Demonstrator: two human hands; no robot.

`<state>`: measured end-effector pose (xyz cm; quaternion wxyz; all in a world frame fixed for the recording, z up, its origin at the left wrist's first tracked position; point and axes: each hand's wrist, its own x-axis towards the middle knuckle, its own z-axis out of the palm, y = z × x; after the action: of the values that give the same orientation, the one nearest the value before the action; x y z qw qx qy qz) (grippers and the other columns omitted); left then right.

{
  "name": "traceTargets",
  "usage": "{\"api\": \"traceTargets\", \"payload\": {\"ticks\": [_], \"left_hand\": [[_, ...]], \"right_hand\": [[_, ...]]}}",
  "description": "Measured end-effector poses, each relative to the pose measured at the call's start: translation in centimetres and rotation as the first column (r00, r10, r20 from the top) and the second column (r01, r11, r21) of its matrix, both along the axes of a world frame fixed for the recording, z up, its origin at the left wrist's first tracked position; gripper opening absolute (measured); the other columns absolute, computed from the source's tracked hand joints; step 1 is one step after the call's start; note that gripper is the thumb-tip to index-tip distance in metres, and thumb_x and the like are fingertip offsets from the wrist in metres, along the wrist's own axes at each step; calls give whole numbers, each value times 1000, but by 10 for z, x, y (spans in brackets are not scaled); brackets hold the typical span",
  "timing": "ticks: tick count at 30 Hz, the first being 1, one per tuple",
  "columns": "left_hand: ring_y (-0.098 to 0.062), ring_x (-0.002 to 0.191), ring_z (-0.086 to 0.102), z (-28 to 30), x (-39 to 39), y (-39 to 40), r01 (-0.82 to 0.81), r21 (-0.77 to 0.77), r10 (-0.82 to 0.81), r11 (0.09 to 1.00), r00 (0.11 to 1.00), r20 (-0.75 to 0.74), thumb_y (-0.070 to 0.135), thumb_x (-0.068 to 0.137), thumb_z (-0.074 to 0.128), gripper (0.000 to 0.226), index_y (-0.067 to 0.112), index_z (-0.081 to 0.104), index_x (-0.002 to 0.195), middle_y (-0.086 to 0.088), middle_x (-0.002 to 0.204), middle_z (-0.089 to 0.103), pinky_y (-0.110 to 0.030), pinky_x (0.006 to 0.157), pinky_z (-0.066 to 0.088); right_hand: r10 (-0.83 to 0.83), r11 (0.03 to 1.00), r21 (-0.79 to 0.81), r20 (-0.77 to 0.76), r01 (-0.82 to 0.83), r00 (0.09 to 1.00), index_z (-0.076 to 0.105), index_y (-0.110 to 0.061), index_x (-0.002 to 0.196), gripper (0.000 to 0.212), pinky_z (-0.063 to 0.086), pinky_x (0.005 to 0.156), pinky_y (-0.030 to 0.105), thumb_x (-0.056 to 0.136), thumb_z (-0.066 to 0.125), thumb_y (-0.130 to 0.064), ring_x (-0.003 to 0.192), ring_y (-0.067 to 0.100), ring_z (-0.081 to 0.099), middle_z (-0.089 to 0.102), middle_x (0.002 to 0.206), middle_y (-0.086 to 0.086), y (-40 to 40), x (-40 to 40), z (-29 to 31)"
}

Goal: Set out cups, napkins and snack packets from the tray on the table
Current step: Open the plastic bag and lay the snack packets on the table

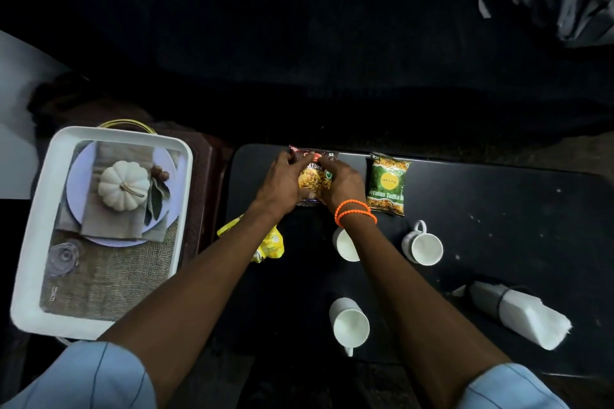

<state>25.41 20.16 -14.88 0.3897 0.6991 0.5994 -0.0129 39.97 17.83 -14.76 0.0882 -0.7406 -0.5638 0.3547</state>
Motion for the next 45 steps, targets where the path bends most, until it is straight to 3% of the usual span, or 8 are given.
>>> {"api": "traceTargets", "payload": {"ticks": [12,15,19,27,31,33,39,45], "left_hand": [[-34,144,35,5,-17,-12,-10,-16,9,1000,999,-45,39,72,91,116,35,19,163,-14,155,35,-49,110,44],[-30,139,41,17,-44,-24,-241,93,235,966,969,70,39,80,86,90,21,42,156,-14,148,45,-44,109,44],[-37,126,56,22,-68,-72,-501,244,510,830,860,30,21,93,70,41,6,67,131,-19,131,59,-42,108,44],[-38,117,65,5,-67,-121,-937,-257,972,235,221,83,25,93,73,48,3,62,133,-22,131,64,-51,102,54],[-28,102,71,14,-72,-123,-872,-490,984,4,-83,157,29,92,77,53,3,61,135,-13,122,71,-46,86,61],[-21,96,75,24,-77,-118,-737,-675,993,44,-44,113,38,91,76,43,11,70,123,-7,113,78,-35,76,60],[-24,126,66,38,-68,-108,-480,-784,919,393,239,313,35,82,78,58,24,63,136,-1,131,73,-49,113,46],[-26,115,74,51,-41,-71,-495,-617,785,612,287,549,22,81,84,56,19,62,132,-4,127,75,-43,81,64]], "right_hand": [[-6,1000,-4,25,6,1000,40,-25,155,78,44,111,42,88,69,2,141,37,45,34,161,17,-6,-8,17],[-80,991,100,-93,89,992,48,-17,150,67,48,104,41,88,73,-10,131,38,53,51,146,21,-25,-25,29],[-99,968,-250,-255,33,962,61,-10,136,57,52,102,38,89,75,-38,122,35,63,69,130,16,-50,-58,25],[-315,886,-447,-391,121,865,71,-16,119,49,54,91,30,78,85,-36,109,26,70,75,118,9,-76,-99,-3],[-531,812,-549,-550,200,645,71,-1,118,43,57,96,55,78,84,-5,108,42,71,74,116,22,-69,-89,-1],[-612,774,-598,-622,210,489,67,3,120,43,55,98,59,79,79,7,109,47,69,72,119,26,-64,-80,6],[-593,798,-589,-730,125,339,66,-1,117,33,59,90,49,86,72,7,97,34,69,71,111,20,-40,-39,35],[-255,967,-182,-617,181,744,75,-6,109,32,64,73,38,83,85,-22,85,22,77,79,100,13,-18,1,56]]}}
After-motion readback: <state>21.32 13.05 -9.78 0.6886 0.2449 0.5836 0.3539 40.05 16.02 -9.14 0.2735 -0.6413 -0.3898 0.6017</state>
